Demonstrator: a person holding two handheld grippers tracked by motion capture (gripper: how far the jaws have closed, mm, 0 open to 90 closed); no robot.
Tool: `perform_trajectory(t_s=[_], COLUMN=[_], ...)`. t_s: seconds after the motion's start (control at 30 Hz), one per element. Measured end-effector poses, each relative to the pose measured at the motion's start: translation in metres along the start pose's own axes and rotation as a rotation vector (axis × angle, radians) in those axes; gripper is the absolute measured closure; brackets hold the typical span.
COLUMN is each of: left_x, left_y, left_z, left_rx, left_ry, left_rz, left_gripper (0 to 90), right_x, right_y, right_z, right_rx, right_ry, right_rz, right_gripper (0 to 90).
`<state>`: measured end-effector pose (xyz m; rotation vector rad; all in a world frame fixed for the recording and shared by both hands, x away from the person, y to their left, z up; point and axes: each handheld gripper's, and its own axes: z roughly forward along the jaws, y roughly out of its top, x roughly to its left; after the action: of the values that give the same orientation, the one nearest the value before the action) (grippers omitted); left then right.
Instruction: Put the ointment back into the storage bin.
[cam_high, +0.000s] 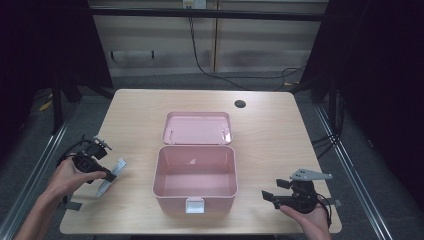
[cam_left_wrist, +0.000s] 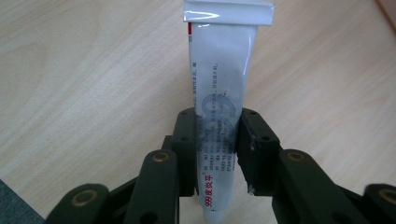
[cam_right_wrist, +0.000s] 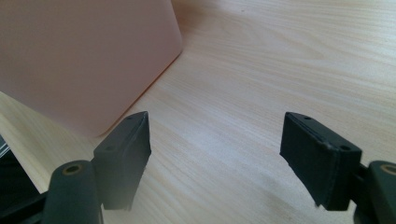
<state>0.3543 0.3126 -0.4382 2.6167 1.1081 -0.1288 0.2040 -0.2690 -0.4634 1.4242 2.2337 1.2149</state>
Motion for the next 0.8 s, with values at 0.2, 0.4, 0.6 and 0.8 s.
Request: perform_trajectory(t_s=[0.2, 0.4, 0.6, 0.8], left_x=[-0.006, -0.012, -0.017, -0.023], left_y=[0.001, 0.003, 0.006, 0.009], left_z=[-0.01, -0.02, -0.028, -0.035], left_rx=[-0.017, -0.012, -0.024, -0.029], left_ry=[-0.019, -0.034, -0.052, -0.062], left_rz=[0.027, 0.057, 0.081, 0.102], left_gripper=[70.1, 70.1, 70.1, 70.2], right_x=[0.0, -0.001, -0.001, -0.001], right_y=[0.0, 0.0, 0.0, 0.0], right_z=[0.0, -0.001, -0.001, -0.001], right_rx=[-0.001, -0.006, -0.005, -0.004], right_ry=[-0.001, -0.001, -0.001, -0.003], right_rz=[0.002, 0.002, 0.002, 0.005], right_gripper=[24.1, 23.9, 23.8, 23.5])
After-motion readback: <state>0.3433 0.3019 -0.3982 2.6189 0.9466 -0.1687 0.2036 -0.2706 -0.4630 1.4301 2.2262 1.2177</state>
